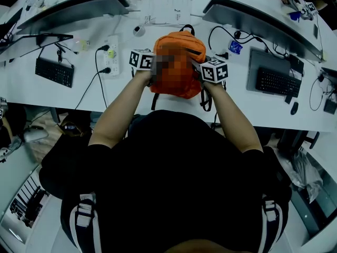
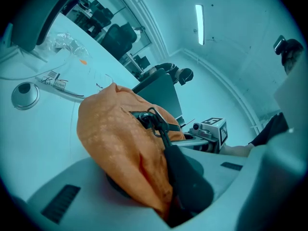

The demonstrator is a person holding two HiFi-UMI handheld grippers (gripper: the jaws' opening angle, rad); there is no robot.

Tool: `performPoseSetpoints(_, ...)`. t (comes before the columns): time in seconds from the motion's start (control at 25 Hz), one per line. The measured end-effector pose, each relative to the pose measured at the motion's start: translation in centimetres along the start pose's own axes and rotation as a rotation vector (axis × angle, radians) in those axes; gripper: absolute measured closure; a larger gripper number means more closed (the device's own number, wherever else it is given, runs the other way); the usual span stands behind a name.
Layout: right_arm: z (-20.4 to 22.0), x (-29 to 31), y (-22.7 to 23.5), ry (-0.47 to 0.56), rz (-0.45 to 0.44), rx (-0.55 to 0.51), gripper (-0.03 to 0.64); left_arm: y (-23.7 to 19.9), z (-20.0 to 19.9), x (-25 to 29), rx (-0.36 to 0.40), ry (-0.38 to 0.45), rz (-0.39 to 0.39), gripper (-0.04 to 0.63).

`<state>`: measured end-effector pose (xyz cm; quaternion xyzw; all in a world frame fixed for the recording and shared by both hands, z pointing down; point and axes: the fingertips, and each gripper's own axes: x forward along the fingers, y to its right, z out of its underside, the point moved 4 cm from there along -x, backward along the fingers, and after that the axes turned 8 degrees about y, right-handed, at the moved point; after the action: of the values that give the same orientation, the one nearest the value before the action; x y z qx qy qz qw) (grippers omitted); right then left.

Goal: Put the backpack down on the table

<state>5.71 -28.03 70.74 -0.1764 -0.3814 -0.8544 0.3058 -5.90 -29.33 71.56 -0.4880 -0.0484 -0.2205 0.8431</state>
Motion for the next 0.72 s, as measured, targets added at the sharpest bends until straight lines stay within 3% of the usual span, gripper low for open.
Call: performPoseSetpoints(0.72, 1.1, 2.3, 2.3, -0.045, 0.024, 0.0, 0.557, -3.3, 0.6, 0.9, -0.029, -0.029, -0.033, 0.546)
